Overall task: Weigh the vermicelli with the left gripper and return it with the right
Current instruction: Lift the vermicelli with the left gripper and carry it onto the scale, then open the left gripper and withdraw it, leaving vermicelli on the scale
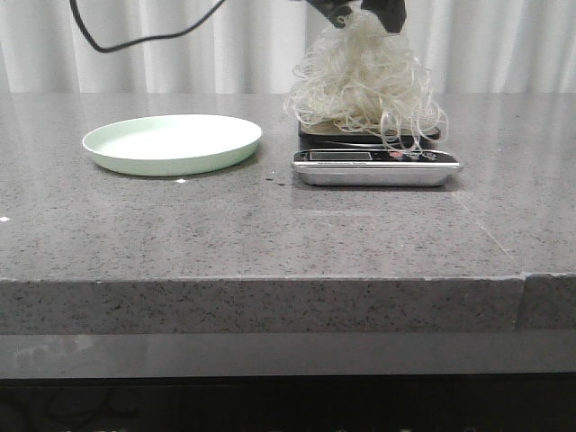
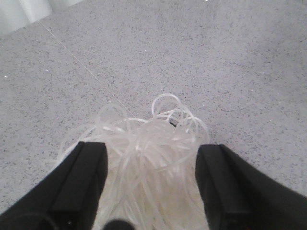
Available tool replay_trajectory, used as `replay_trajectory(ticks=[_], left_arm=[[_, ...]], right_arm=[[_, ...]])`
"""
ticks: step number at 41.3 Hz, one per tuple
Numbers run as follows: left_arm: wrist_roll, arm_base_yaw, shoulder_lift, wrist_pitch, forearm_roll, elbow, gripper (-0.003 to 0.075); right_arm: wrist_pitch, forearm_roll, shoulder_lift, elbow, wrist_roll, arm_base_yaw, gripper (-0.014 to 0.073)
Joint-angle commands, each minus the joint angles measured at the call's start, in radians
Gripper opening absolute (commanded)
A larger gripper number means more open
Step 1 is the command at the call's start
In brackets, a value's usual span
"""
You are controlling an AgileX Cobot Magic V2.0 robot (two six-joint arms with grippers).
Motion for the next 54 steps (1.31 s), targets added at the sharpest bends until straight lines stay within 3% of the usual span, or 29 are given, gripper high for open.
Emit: replay_trajectory(ticks=[1,20,45,54], left_arm=[[-0.002,-0.008,-0.13,-0.032,-0.008,-0.038,0.0472],[-0.005,-0.008,-0.41,0.133,0.005,0.033,0.0472],[-0.011,-0.008,-0.962,-0.029,0.005,0.765,0.0472],[-0.011,-0.008,-1.17,-0.042,0.005,0.964,0.0472]], right_arm=[[-0.058,-0.002,0.005,-0.025,-0.007,-0.005,0.0566],[-0.059,-0.002,0.005,-0.025,-0.008,-0.005,0.0566],[-0.04,-0.002,0.005,-0.025,-0.008,-0.003,0.0566],[-0.049,-0.002,0.007,-0.025,-0.033,0.066,0.0566]])
